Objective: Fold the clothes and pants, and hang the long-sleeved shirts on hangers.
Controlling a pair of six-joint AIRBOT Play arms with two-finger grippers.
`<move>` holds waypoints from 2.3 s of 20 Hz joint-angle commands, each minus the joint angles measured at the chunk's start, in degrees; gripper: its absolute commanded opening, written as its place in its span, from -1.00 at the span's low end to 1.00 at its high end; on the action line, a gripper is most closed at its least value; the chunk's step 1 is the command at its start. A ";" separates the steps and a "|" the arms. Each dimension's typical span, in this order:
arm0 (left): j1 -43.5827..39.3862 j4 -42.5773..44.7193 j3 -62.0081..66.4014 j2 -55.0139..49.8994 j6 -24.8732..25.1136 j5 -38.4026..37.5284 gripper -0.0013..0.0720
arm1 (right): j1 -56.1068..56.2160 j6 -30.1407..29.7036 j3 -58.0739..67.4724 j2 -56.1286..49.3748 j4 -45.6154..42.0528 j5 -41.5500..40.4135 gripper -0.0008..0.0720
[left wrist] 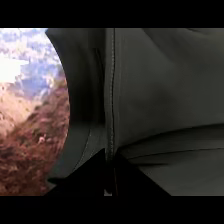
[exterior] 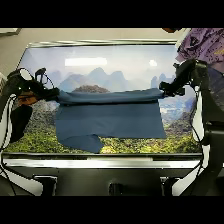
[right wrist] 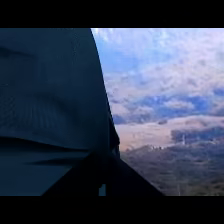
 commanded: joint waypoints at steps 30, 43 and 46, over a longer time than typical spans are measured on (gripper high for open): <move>15.45 -23.17 -68.94 49.90 3.48 7.34 0.14 | -23.98 -15.02 -45.27 26.99 21.11 4.70 -0.02; -1.14 -30.18 -75.34 47.69 3.43 18.78 0.14 | -22.08 -15.08 -45.38 27.04 21.86 5.81 -0.02; -4.59 -32.83 -75.38 44.35 3.19 20.55 0.14 | -22.08 -15.08 -45.38 27.04 21.62 6.43 -0.02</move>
